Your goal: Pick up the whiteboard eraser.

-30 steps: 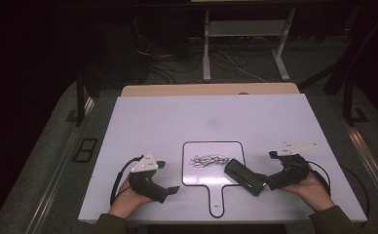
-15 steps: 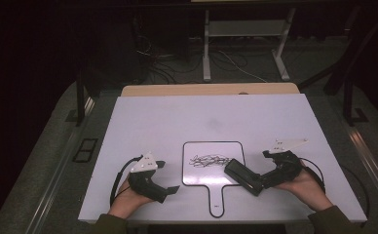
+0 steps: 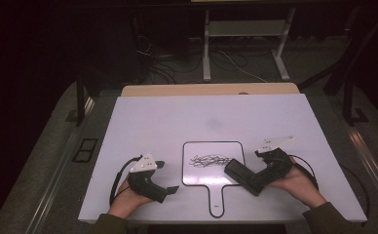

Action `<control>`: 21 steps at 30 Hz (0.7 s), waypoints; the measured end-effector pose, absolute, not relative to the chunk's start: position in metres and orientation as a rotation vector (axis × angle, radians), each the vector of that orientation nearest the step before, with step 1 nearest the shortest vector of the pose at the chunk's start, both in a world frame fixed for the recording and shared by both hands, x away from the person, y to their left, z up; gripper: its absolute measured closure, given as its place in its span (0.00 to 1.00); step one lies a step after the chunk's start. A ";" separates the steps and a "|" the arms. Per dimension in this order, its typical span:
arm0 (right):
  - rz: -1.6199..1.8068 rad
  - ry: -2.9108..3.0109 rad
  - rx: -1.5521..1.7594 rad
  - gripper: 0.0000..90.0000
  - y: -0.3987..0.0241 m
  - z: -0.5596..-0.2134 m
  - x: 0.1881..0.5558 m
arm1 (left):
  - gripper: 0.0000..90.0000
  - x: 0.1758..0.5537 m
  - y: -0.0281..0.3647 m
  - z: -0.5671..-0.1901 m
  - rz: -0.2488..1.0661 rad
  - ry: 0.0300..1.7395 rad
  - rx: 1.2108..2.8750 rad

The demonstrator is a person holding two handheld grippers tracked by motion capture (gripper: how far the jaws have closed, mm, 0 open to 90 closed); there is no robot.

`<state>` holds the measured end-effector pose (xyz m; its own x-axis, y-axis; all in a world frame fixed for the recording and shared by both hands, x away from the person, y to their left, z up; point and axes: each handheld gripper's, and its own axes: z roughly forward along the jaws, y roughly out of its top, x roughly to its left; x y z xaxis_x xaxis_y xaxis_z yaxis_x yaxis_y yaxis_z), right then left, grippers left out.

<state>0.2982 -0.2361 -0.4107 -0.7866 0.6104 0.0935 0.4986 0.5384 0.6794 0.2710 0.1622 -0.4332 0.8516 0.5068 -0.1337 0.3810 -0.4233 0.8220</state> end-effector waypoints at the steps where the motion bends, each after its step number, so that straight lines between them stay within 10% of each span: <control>1: 1.072 2.626 0.946 0.00 -0.235 -0.411 0.299 | 0.00 0.271 0.162 -0.433 0.165 0.648 2.063; 21: 0.840 2.731 0.963 0.07 -0.210 -0.417 0.299 | 0.00 0.271 0.162 -0.433 0.160 0.644 2.061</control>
<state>0.2993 -0.2097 -0.4171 -0.7887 0.6115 0.0632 0.5414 0.6422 0.5427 0.2714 0.1623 -0.4331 0.8535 0.5027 -0.1369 0.3805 -0.4220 0.8229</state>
